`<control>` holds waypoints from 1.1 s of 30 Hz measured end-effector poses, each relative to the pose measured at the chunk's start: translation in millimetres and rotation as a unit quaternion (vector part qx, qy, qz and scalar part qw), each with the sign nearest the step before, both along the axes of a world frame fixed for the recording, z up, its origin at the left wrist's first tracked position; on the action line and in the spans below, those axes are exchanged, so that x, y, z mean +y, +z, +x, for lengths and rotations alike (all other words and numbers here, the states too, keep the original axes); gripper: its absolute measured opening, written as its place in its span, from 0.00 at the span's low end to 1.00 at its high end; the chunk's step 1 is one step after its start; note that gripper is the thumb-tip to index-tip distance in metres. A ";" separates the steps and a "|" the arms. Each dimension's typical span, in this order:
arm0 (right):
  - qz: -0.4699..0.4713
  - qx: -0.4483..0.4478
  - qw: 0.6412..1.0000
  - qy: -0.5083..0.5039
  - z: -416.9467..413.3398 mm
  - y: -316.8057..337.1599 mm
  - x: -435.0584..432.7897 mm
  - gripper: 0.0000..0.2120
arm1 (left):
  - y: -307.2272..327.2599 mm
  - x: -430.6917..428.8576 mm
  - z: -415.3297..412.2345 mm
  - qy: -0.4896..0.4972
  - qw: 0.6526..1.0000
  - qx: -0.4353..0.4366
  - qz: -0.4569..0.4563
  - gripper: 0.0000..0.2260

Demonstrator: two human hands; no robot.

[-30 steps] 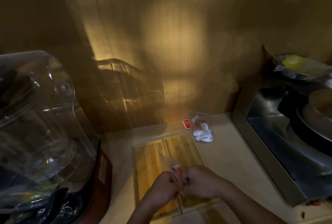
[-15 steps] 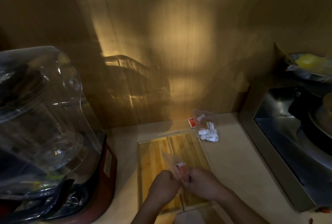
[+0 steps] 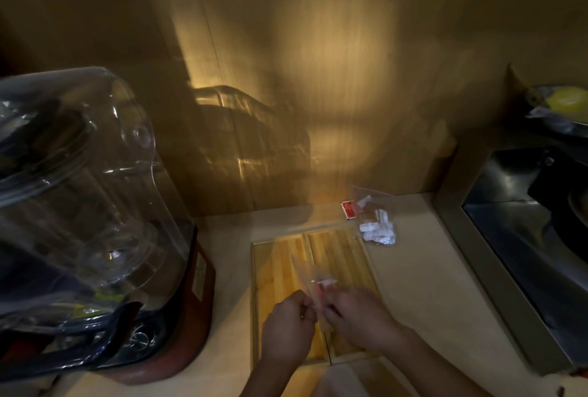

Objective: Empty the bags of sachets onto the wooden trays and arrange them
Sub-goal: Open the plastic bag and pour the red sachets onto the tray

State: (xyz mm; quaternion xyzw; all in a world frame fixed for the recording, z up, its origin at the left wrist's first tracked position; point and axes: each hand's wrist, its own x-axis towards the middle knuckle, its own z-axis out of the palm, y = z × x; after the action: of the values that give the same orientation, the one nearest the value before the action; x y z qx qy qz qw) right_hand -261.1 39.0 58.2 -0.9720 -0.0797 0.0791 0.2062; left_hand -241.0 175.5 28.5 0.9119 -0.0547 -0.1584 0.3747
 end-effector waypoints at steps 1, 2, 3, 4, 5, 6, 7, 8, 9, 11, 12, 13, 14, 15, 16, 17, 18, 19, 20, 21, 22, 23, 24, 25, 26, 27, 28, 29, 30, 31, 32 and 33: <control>-0.001 -0.007 1.000 -0.004 -1.0 1.1 -0.1 0.13 | 0.4 0.2 -0.6 -0.003 1.000 -0.003 0.013 0.12; 0.000 -0.010 1.000 -0.018 -1.4 0.7 -0.7 0.13 | 1.5 0.2 -1.4 -0.004 1.000 -0.008 0.022 0.13; 0.007 -0.016 0.999 -0.039 -1.8 -0.1 -1.1 0.13 | 3.1 -0.2 -2.5 0.001 0.999 -0.015 0.030 0.13; 0.016 -0.025 0.997 -0.066 -2.1 -0.8 -1.0 0.14 | 6.3 -0.8 -3.8 0.011 0.999 -0.022 0.035 0.14; 0.026 -0.035 0.994 -0.096 -2.3 -2.1 -0.9 0.16 | 9.7 -1.5 -5.1 0.023 0.999 -0.029 0.040 0.13; 0.033 -0.038 0.991 -0.125 -2.0 -3.5 -1.2 0.17 | 12.4 -2.0 -6.2 0.035 0.998 -0.035 0.038 0.11; 0.040 -0.032 0.988 -0.148 -1.7 -4.5 -0.5 0.17 | 14.9 -2.3 -6.7 0.048 0.998 -0.034 0.030 0.08; 0.049 -0.017 0.985 -0.162 -1.7 -6.1 0.9 0.16 | 16.6 -2.1 -6.9 0.057 0.998 -0.026 0.020 0.05; 0.060 -0.005 0.984 -0.166 -2.2 -7.6 2.8 0.14 | 16.6 -2.3 -6.8 0.059 0.998 -0.015 0.007 0.08; 0.075 -0.001 0.986 -0.151 -3.0 -12.2 7.2 0.09 | 14.6 -3.3 -7.4 0.046 0.999 -0.003 -0.028 0.15; 0.075 -0.003 0.987 -0.139 -3.5 -13.5 8.7 0.07 | 14.2 -4.3 -8.3 0.042 0.998 -0.001 -0.036 0.16; 0.069 -0.003 0.990 -0.125 -3.3 -14.3 9.8 0.05 | 14.6 -5.7 -9.3 0.040 0.999 -0.004 -0.035 0.17; 0.055 -0.001 0.993 -0.109 -2.8 -13.7 10.3 0.05 | 14.5 -6.7 -9.8 0.040 0.999 -0.007 -0.031 0.16; 0.039 0.001 0.995 -0.092 -2.3 -12.1 10.5 0.07 | 14.6 -7.0 -9.8 0.038 0.999 -0.016 -0.029 0.15; 0.027 0.002 0.997 -0.076 -1.7 -10.8 9.8 0.08 | 13.8 -6.6 -9.3 0.035 0.999 -0.025 -0.025 0.13; 0.020 -0.003 0.998 -0.061 -1.5 -10.1 8.8 0.08 | 12.9 -5.9 -8.8 0.030 0.999 -0.031 -0.022 0.10; 0.014 -0.009 0.999 -0.050 -1.8 -8.9 7.6 0.09 | 12.5 -4.8 -8.5 0.026 0.999 -0.036 -0.023 0.09; 0.015 -0.016 0.999 -0.044 -2.5 -8.1 5.8 0.10 | 11.9 -3.2 -8.4 0.022 0.999 -0.039 -0.025 0.08; 0.023 -0.022 0.999 -0.044 -3.4 -8.0 3.3 0.11 | 12.3 -1.5 -8.8 0.019 0.999 -0.041 -0.028 0.07; 0.034 -0.026 0.998 -0.048 -4.3 -7.7 0.7 0.11 | 12.4 -0.1 -9.4 0.017 0.998 -0.043 -0.033 0.09; 0.044 -0.032 0.997 -0.058 -5.2 -7.0 -2.0 0.11 | 12.2 0.9 -10.2 0.017 0.998 -0.045 -0.034 0.12; 0.051 -0.041 0.995 -0.070 -6.1 -6.2 -4.7 0.12 | 12.0 1.8 -10.9 0.019 0.998 -0.046 -0.037 0.12; 0.050 -0.049 0.994 -0.083 -5.9 -5.6 -6.8 0.12 | 12.3 2.5 -11.2 0.022 0.998 -0.050 -0.035 0.11; 0.041 -0.055 0.993 -0.095 -5.7 -5.0 -8.3 0.13 | 12.7 3.1 -10.8 0.028 0.997 -0.059 -0.030 0.10; 0.028 -0.060 0.992 -0.106 -5.2 -4.2 -8.8 0.15 | 12.8 3.8 -10.1 0.033 0.997 -0.067 -0.017 0.10; 0.015 -0.064 0.991 -0.119 -4.9 -3.9 -8.5 0.16 | 13.4 4.6 -9.4 0.034 0.996 -0.078 -0.004 0.12; 0.003 -0.069 0.989 -0.133 -5.1 -3.2 -7.8 0.16 | 14.6 6.0 -8.8 0.038 0.996 -0.086 0.007 0.13; -0.008 -0.072 0.986 -0.148 -5.8 -2.3 -7.3 0.17 | 15.5 7.7 -8.2 0.044 0.995 -0.092 0.019 0.14; -0.014 -0.075 0.983 -0.164 -6.8 -1.0 -7.3 0.16 | 18.0 9.4 -8.6 0.056 0.993 -0.094 0.031 0.16; -0.018 -0.075 0.980 -0.181 -7.5 -0.1 -8.0 0.15 | 20.5 11.5 -8.9 0.070 0.992 -0.097 0.044 0.17; -0.020 -0.074 0.977 -0.200 -8.4 0.6 -9.4 0.15 | 22.9 13.8 -9.1 0.084 0.990 -0.098 0.054 0.18; -0.020 -0.071 0.973 -0.218 -9.6 2.2 -11.1 0.14 | 24.0 16.1 -8.8 0.096 0.989 -0.097 0.060 0.18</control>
State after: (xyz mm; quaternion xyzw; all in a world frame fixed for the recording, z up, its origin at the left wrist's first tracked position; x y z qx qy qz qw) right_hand -270.7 27.9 60.5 -0.9731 0.1210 -0.0358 0.1928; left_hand -249.9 191.6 52.4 0.9448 0.0070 -0.0351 0.3257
